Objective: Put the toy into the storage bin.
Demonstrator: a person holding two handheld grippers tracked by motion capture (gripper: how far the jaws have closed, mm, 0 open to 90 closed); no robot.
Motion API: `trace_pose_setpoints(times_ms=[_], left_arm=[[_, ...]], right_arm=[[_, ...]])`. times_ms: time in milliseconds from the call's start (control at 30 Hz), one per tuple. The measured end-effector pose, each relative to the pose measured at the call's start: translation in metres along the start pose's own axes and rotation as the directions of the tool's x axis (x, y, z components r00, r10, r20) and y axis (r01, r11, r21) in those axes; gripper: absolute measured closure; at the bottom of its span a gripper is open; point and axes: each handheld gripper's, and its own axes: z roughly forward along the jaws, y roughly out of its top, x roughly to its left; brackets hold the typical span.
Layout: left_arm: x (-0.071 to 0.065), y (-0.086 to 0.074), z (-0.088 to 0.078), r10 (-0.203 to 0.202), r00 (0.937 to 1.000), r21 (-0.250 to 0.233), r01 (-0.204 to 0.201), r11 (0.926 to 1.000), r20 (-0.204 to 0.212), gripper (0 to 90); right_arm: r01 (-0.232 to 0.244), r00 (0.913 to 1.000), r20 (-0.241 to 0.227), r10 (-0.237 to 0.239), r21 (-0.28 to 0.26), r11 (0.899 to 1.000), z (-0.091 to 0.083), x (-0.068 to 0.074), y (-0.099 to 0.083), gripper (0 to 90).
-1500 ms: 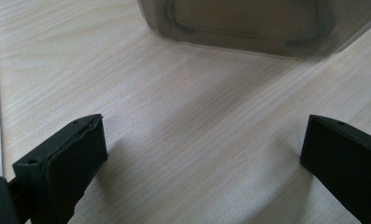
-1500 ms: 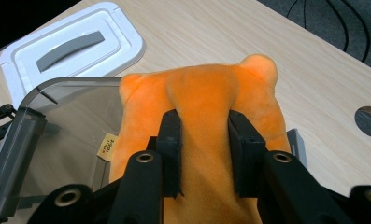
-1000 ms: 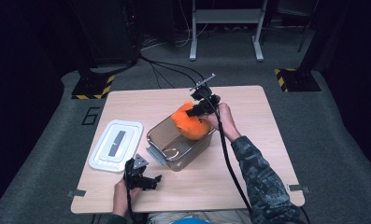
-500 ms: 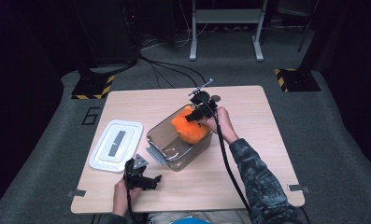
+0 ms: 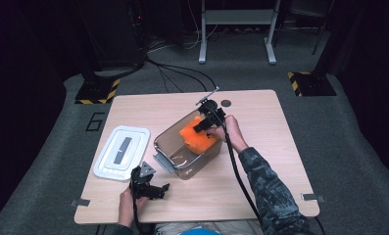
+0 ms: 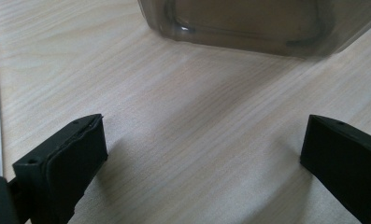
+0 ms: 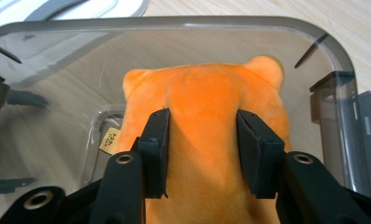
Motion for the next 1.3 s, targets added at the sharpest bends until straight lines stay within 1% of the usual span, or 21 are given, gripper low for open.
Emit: trace_pose_setpoints(times_ms=[67,133,267,333,400,467,500,533,567,600,700,767,833,933,1000,1100,1167,1300], left_arm=[[0.0,0.0,0.0,0.002,1.0,0.001,-0.002,1.0,-0.001,0.2],[0.0,0.0,0.0,0.002,1.0,0.0,-0.002,1.0,-0.001,0.2],[0.0,0.0,0.0,0.002,1.0,0.0,-0.002,1.0,-0.001,0.3],[0.0,0.0,0.0,0.003,1.0,0.001,-0.003,1.0,-0.001,0.2],[0.0,0.0,0.0,0.002,1.0,0.003,-0.002,1.0,-0.002,0.3],[0.0,0.0,0.0,0.002,1.0,0.001,-0.002,1.0,-0.001,0.3],[0.0,0.0,0.0,-0.001,1.0,0.001,0.001,1.0,-0.003,0.3],[0.0,0.0,0.0,-0.003,1.0,-0.003,0.003,1.0,-0.002,0.3],[0.0,0.0,0.0,-0.002,1.0,0.001,0.002,1.0,-0.003,0.3],[0.0,0.0,0.0,0.005,1.0,-0.005,-0.005,1.0,-0.008,0.3],[0.0,0.0,0.0,0.005,1.0,-0.003,-0.005,1.0,-0.008,0.2],[0.0,0.0,0.0,-0.002,1.0,0.0,0.002,1.0,-0.003,0.3],[0.0,0.0,0.0,-0.003,1.0,0.0,0.003,1.0,-0.002,0.3],[0.0,0.0,0.0,-0.004,1.0,-0.003,0.004,1.0,-0.002,0.3],[0.0,0.0,0.0,-0.005,1.0,-0.004,0.005,1.0,-0.001,0.3],[0.0,0.0,0.0,-0.004,1.0,-0.003,0.004,1.0,-0.001,0.3],[0.0,0.0,0.0,-0.005,1.0,-0.004,0.005,1.0,-0.001,0.3],[0.0,0.0,0.0,-0.004,1.0,-0.004,0.004,1.0,-0.001,0.3]], right_arm=[[-0.002,1.0,0.003,0.002,0.008,1.0,0.002,0.0,0.0,54.3],[0.004,0.9998,0.02,-0.004,0.017,1.0,0.004,0.0,-0.001,51.7],[0.005,0.9992,0.039,-0.006,0.032,0.999,0.009,0.001,-0.001,45.4],[0.002,0.9989,0.047,-0.003,0.026,1.0,0.008,0.002,-0.001,42.5],[0.0,0.9982,0.059,-0.001,0.016,1.0,0.005,0.003,-0.001,37.6],[-0.001,0.9972,0.075,-0.001,0.017,1.0,0.001,0.003,-0.002,36.0],[-0.005,0.9975,0.07,0.004,0.019,1.0,0.0,0.002,-0.003,35.8],[-0.004,0.9975,0.071,0.002,0.02,1.0,0.0,0.002,-0.003,36.6],[0.003,0.997,0.077,-0.005,0.025,1.0,-0.001,0.002,-0.005,39.7],[0.002,0.9969,0.079,-0.004,0.023,1.0,-0.001,0.002,-0.006,43.0],[0.01,0.9972,0.074,-0.011,0.017,1.0,-0.001,0.0,-0.008,52.7],[0.011,0.9976,0.068,-0.012,0.017,1.0,0.0,0.0,-0.009,57.3],[0.011,0.9978,0.065,-0.013,0.019,1.0,0.001,-0.001,-0.01,59.8],[0.008,0.9976,0.068,-0.009,0.023,1.0,0.002,-0.003,-0.011,60.2],[0.001,0.9977,0.068,-0.003,0.023,1.0,0.002,-0.004,-0.011,57.6],[-0.006,0.9971,0.076,0.004,0.022,1.0,0.001,-0.005,-0.011,48.0],[-0.011,0.9972,0.074,0.011,0.011,1.0,-0.001,-0.005,-0.011,40.0],[-0.023,0.9971,0.073,0.024,-0.008,1.0,-0.006,-0.005,-0.013,32.4]])
